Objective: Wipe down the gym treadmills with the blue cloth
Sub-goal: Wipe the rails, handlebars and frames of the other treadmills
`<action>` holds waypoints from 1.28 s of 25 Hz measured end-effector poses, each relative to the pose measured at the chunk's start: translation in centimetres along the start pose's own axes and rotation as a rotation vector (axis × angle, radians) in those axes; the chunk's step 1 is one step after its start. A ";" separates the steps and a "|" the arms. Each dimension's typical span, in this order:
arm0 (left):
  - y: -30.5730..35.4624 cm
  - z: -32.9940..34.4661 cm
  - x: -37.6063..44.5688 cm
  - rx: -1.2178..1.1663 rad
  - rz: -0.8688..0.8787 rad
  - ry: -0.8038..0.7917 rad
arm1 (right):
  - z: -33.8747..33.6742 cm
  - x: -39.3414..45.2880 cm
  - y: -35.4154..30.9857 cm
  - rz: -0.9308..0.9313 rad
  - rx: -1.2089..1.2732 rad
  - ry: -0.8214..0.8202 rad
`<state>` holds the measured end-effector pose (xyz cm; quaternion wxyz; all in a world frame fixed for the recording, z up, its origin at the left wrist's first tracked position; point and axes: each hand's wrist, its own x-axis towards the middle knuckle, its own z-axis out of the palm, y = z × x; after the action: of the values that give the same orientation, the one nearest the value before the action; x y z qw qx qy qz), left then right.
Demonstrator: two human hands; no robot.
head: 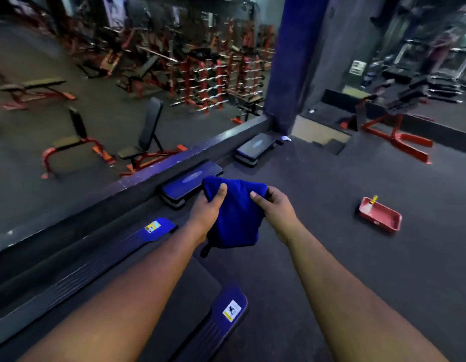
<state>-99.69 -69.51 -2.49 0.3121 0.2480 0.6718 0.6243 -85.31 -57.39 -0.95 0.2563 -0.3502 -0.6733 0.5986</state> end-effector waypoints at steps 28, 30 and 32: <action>-0.5 -25.6 -36.1 0.264 -0.071 1.955 | 48.2 -20.5 -8.4 -0.541 0.129 -1.601; 0.0 -25.5 -37.9 0.399 -0.211 2.017 | 49.8 -23.3 -8.7 -0.613 0.145 -1.610; 0.5 -25.1 -38.6 0.583 -0.391 2.026 | 51.4 -25.4 -8.5 -0.665 0.146 -1.598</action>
<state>-91.69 -114.59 2.88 -0.3673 -0.4323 0.7692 0.2942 -110.21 -109.69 1.53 -0.1101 0.4074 -0.6788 0.6009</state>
